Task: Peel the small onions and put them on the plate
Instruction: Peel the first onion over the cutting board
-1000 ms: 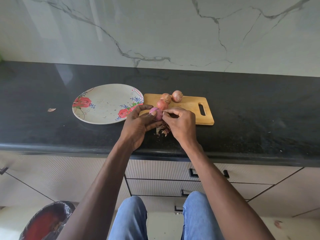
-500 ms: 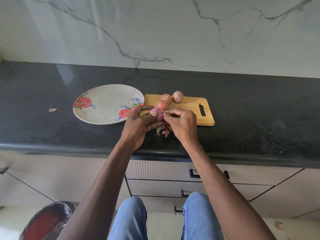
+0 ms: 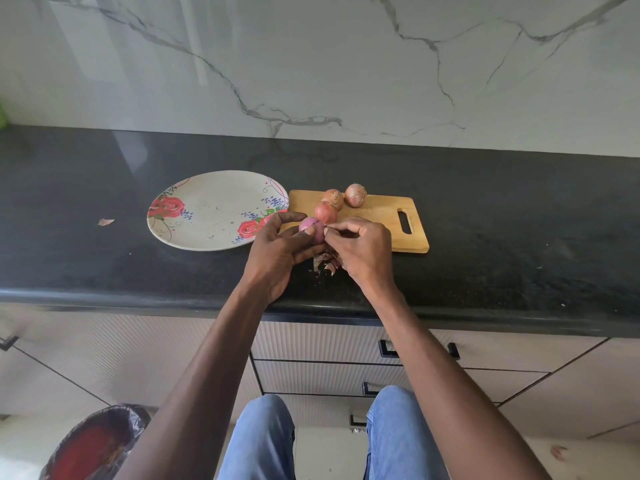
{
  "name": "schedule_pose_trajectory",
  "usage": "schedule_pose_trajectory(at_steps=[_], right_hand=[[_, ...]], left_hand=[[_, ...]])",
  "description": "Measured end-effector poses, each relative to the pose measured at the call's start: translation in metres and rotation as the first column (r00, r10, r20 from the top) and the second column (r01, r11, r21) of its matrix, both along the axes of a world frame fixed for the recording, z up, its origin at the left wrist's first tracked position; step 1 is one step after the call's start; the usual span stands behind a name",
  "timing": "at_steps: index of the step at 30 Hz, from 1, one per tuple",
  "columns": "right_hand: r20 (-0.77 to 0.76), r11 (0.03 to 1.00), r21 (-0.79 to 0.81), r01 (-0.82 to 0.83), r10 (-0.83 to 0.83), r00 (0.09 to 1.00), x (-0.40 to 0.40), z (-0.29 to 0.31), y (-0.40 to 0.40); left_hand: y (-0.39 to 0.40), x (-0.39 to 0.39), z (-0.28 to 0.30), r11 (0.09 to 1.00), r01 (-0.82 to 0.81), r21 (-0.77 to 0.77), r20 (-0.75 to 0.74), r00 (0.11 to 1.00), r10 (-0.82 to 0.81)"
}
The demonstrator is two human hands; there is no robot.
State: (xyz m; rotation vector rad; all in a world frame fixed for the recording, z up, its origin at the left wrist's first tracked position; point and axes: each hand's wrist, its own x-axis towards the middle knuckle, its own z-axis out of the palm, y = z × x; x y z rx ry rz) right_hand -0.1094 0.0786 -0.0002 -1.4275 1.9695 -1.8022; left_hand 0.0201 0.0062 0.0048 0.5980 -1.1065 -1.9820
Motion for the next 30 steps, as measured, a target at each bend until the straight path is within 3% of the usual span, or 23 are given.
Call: schedule_pose_trajectory(at_steps=[4, 10, 21, 26, 30], right_hand=[[-0.029, 1.0, 0.009, 0.011, -0.011, 1.0, 0.0025, -0.0021, -0.0004], [0.088, 0.999, 0.045, -0.017, 0.013, 0.996, 0.0005, 0.0021, -0.0001], [0.055, 0.999, 0.036, -0.011, 0.009, 0.998, 0.0005, -0.0013, -0.0007], [0.163, 0.996, 0.086, -0.01, -0.005, 0.987, -0.0018, -0.0003, -0.0009], [0.116, 0.996, 0.078, -0.03, 0.021, 0.993, 0.001, 0.0007, 0.0005]], left_hand=[[0.0014, 0.0004, 0.0016, 1.0, 0.01, -0.006, 0.005, 1.0, -0.01], [0.0001, 0.0002, -0.0003, 1.0, -0.01, 0.009, -0.019, 1.0, 0.01], [-0.0006, -0.0003, -0.0005, 1.0, -0.013, -0.012, 0.006, 1.0, 0.013], [0.0003, -0.0003, 0.0003, 1.0, -0.012, 0.002, -0.002, 1.0, 0.012], [0.0009, -0.0004, 0.0002, 1.0, -0.03, -0.009, 0.0, 1.0, 0.03]])
